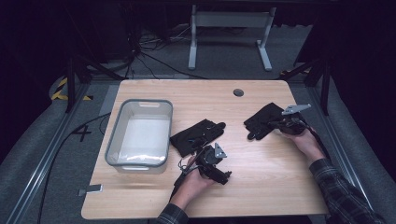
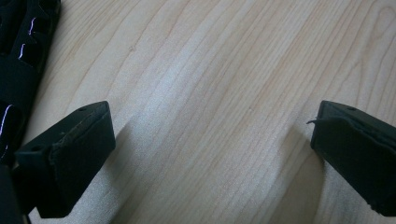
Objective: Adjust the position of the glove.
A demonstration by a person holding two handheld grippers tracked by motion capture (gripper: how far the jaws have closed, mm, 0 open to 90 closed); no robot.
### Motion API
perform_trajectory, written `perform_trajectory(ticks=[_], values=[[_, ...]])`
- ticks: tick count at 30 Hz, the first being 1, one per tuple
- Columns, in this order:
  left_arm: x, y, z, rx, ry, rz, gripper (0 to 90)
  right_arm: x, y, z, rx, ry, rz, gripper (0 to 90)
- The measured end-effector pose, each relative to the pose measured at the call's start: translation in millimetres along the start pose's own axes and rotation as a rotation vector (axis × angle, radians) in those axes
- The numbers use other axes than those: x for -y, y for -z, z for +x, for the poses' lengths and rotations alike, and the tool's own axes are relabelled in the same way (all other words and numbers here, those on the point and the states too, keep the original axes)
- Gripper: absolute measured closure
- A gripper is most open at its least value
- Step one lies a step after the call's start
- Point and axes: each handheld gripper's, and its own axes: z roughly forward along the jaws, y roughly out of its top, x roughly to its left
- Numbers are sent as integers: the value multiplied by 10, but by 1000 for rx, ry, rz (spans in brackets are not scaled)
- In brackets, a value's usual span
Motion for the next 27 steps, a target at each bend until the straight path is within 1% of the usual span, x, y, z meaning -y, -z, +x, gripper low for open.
perform_trajectory(ticks=[3,7,12,14,16,20,21,23,27], values=[[1,2,0,1,-1,1,1,10,13,25,-3,5,9,900],[2,2,0,1,-1,1,1,42,54,90,-12,28,15,900],[2,2,0,1,-1,1,1,107,129,156,-41,21,23,900],[2,2,0,1,-1,1,1,119,158,208,-50,32,33,900],[2,3,0,1,-1,2,1,145,184,283,-61,45,31,900],[2,3,0,1,-1,1,1,191,246,385,-89,49,40,900],[2,3,0,1,-1,1,1,191,246,385,-89,49,40,900],[2,3,-1,1,-1,1,1,238,295,458,-110,49,39,900],[2,3,0,1,-1,1,1,289,349,567,-127,57,38,900]])
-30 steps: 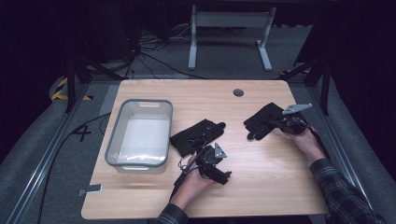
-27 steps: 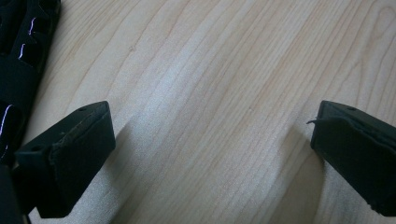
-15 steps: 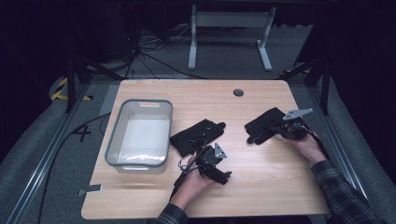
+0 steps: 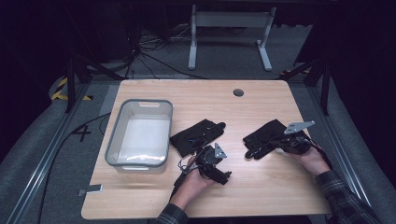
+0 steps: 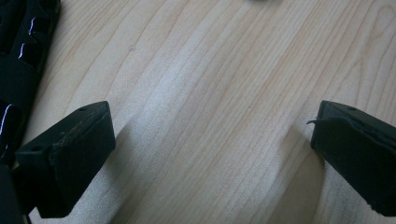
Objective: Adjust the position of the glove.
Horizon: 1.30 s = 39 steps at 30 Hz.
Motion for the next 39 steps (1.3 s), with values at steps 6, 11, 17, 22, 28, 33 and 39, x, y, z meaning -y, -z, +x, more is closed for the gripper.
perform_trajectory(ticks=[6,11,17,22,28,33,39], values=[[0,0,0,0,0,0,1,26,89,91,-16,20,-13,900],[0,0,0,0,0,0,1,-23,308,-62,24,-13,-87,900],[0,-1,0,1,0,-1,1,41,407,-372,99,-61,-90,900],[-1,-1,2,1,-1,0,1,70,346,-547,119,-86,-73,900],[-1,-1,1,1,-1,0,1,106,193,-573,113,-82,-6,900],[-1,-1,1,1,-1,0,1,145,147,-563,112,-81,20,900],[-1,-1,1,1,-1,0,1,198,206,-477,108,-83,35,900]])
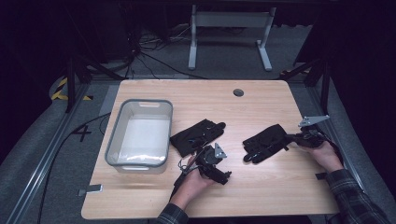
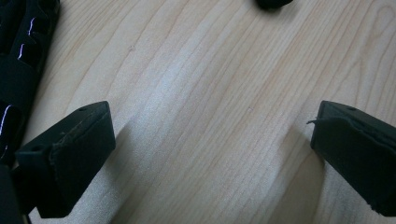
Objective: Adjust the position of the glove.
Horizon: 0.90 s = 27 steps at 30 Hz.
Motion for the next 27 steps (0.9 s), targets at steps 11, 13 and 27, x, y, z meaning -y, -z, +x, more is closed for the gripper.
perform_trajectory(ticks=[11,13,27], values=[[0,0,0,0,1,0,1,193,205,343,-45,58,35,900],[0,-1,0,0,1,-1,1,208,219,377,-51,66,36,900],[0,0,0,0,1,0,1,279,272,891,-199,173,27,900]])
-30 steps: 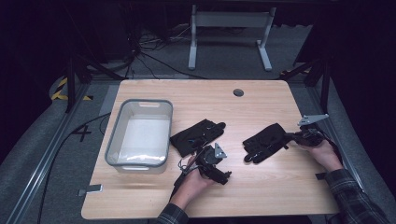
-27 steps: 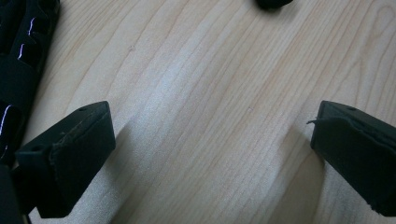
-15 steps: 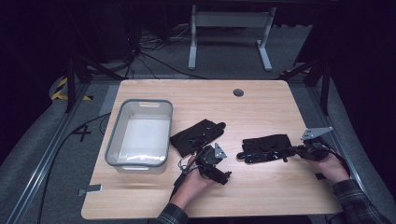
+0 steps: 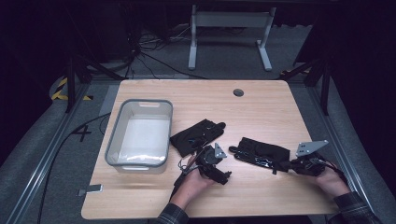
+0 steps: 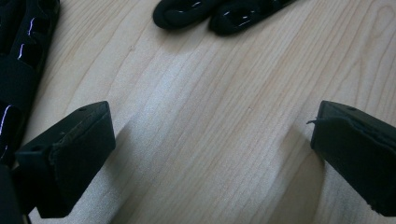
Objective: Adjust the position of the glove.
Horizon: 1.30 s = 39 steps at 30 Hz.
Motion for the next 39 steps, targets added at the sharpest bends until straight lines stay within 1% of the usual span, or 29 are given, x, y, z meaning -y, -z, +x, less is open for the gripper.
perform_trajectory(ticks=[1,7,10,12,13,16,19,20,22,24,25,26,27,28,29,30,32,35,37,39], values=[[0,0,-1,0,1,0,1,-27,-24,66,-20,19,1,900],[0,0,-1,0,1,0,1,-94,-98,266,-85,71,-4,900],[0,-1,1,1,0,-1,1,-118,-112,316,-96,87,-1,899],[0,-1,0,1,0,-1,1,-129,-105,318,-96,87,-4,895],[0,-1,0,1,0,-1,1,-137,-98,308,-97,86,-16,895],[-1,-2,3,2,-2,-1,1,-212,-61,242,-82,87,-52,896],[-1,-1,3,2,-2,0,1,-329,-73,160,-59,93,-70,896],[-1,-1,3,2,-3,0,1,-329,-73,160,-59,93,-70,896],[-1,-1,3,2,-3,0,1,-422,-109,87,-49,88,-83,898],[-1,-1,3,2,-2,0,1,-546,-172,-9,-41,84,-94,898],[-1,-1,3,2,-3,0,1,-546,-172,-9,-41,84,-94,898],[-1,-1,3,2,-3,0,1,-632,-215,-76,-30,80,-103,898],[-1,-1,3,2,-3,0,1,-632,-215,-76,-30,80,-103,898],[-1,-1,3,3,-2,0,1,-675,-241,-113,-24,79,-108,899],[-1,-1,3,2,-3,0,1,-726,-281,-160,-19,76,-114,899],[-1,-1,3,2,-3,0,1,-808,-360,-232,-12,71,-113,899],[-1,-1,3,2,-2,0,1,-838,-388,-259,-11,74,-110,900],[-1,-1,3,3,-2,0,1,-935,-525,-341,-6,69,-104,900],[-1,-1,3,2,-2,0,1,-965,-594,-381,5,69,-94,900],[-1,-1,3,2,-3,0,1,-978,-645,-411,0,60,-90,900]])
